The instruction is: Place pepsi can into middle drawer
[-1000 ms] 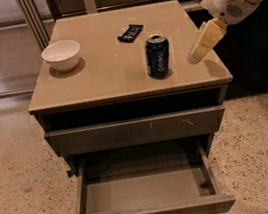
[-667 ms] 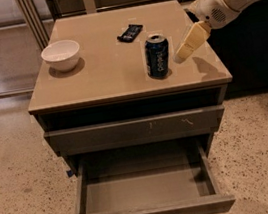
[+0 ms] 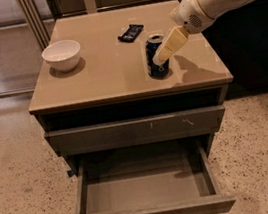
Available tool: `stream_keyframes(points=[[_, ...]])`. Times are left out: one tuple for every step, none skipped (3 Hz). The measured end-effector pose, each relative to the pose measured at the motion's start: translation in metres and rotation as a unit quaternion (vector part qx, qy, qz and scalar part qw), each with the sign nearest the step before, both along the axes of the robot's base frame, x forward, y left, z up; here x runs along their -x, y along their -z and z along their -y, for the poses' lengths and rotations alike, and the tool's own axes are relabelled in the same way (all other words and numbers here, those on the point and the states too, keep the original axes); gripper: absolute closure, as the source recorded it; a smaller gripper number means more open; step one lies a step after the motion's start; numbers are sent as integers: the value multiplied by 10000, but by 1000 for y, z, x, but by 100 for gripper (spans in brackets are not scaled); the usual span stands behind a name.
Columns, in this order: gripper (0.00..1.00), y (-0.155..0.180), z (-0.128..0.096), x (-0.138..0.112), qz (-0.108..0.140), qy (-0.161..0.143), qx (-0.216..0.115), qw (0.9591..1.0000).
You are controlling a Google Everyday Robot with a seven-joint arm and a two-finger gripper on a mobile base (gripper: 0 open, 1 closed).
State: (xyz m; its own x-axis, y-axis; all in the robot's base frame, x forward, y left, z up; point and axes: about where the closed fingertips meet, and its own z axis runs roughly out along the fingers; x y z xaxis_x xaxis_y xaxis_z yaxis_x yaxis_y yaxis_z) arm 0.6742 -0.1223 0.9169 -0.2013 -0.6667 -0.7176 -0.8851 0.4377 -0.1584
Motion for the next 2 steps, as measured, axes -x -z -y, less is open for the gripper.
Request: stream_keyframes(points=[[0,17,-14,-8,-111,-49,-92,9999],[10,36,-22,-14,-245,-73,-70,9996]])
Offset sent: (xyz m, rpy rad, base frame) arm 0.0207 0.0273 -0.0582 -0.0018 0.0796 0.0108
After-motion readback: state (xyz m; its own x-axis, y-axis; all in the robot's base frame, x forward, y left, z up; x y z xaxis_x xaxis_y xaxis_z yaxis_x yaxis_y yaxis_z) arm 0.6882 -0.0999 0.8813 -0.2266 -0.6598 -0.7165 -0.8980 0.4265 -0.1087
